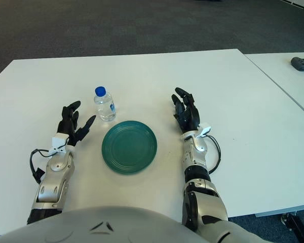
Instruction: Put the bottle into the plate.
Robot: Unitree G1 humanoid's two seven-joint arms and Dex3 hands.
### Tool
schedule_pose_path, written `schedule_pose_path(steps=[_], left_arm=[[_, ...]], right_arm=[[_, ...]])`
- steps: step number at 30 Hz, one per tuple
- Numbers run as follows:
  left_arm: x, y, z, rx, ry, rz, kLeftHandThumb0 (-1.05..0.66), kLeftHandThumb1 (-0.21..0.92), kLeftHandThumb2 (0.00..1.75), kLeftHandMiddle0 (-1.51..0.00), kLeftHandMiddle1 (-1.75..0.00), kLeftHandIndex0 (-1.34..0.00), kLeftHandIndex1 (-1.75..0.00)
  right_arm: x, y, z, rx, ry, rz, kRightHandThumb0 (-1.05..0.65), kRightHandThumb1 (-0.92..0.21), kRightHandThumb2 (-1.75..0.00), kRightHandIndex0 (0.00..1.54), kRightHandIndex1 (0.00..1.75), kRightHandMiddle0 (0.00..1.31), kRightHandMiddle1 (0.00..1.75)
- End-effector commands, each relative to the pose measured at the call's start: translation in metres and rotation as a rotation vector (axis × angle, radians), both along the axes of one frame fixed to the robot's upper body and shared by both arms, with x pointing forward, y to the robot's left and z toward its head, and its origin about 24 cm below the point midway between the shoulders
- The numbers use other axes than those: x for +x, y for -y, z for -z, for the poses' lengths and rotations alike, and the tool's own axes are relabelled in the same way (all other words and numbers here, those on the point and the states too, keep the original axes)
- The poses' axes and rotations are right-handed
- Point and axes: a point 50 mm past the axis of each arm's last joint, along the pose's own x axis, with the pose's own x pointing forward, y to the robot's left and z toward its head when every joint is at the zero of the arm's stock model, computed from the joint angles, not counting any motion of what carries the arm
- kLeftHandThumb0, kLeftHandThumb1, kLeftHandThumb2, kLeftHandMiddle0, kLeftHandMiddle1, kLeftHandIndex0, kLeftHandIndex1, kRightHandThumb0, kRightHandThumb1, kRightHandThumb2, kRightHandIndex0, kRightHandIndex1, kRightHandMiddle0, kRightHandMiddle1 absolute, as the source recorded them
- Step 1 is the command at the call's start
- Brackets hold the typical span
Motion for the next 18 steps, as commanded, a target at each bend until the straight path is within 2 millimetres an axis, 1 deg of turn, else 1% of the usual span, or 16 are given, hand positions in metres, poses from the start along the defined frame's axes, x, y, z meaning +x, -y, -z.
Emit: schedule_pose_path(steps=[1,5,10,13,18], left_arm=[[0.005,0.001,-0.003,0.042,-0.025,0.029,-1.02,0.92,0.13,-0.33,-0.09,0.00,-0.67],[0.008,0.002,-0.004,0.080,-0.045,0.046,-1.03,0.92,0.14,-0.32,-0.08,0.00,-0.65],[0.012,0.003,-0.006,0.168,-0.086,0.083,-1.03,0.92,0.15,-0.29,-0.05,0.00,-0.60],[0.017,0.005,-0.006,0.223,-0.116,0.110,-1.04,0.92,0.15,-0.26,-0.03,0.00,-0.56],[0.025,0.007,-0.007,0.255,-0.144,0.138,-1.05,0.92,0.16,-0.20,-0.01,0.00,-0.53]], right_arm=[[-0.020,-0.010,0.026,0.037,-0.094,0.015,-0.86,-0.92,-0.44,0.51,0.39,0.00,0.88],[-0.021,-0.013,0.026,0.030,-0.099,0.015,-0.86,-0.92,-0.46,0.52,0.40,0.00,0.88],[-0.021,-0.018,0.027,0.026,-0.107,0.009,-0.86,-0.92,-0.49,0.52,0.42,0.00,0.87],[-0.021,-0.022,0.027,0.033,-0.106,-0.001,-0.86,-0.92,-0.49,0.51,0.44,0.00,0.85],[-0.021,-0.027,0.027,0.042,-0.104,-0.017,-0.86,-0.92,-0.49,0.49,0.44,0.00,0.82]])
